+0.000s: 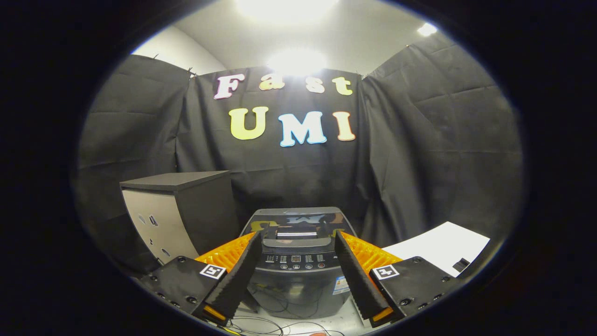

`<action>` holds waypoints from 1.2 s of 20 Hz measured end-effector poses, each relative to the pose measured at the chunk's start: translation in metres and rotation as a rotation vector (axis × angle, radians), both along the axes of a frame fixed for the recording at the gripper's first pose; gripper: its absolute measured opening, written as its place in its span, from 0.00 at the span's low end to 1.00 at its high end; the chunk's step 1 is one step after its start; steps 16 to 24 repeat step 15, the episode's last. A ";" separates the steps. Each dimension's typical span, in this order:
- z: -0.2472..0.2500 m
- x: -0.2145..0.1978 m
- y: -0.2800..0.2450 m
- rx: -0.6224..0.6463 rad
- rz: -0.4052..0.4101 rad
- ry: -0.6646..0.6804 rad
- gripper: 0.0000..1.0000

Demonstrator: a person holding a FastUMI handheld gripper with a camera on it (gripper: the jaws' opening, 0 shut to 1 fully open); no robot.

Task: Put the clothes into the washing machine and then close the washing machine lid.

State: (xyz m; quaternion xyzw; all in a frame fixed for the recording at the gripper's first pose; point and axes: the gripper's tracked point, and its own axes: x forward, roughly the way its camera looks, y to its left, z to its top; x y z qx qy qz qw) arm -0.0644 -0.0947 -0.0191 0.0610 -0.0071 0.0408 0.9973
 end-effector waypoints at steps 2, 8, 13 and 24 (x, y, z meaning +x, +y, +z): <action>0.001 -0.012 -0.005 -0.029 -0.017 -0.008 0.98; 0.013 -0.027 0.000 -0.050 -0.019 -0.023 0.98; 0.015 -0.027 0.003 0.000 -0.007 -0.006 0.98; 0.013 -0.027 0.005 0.000 -0.006 -0.003 0.98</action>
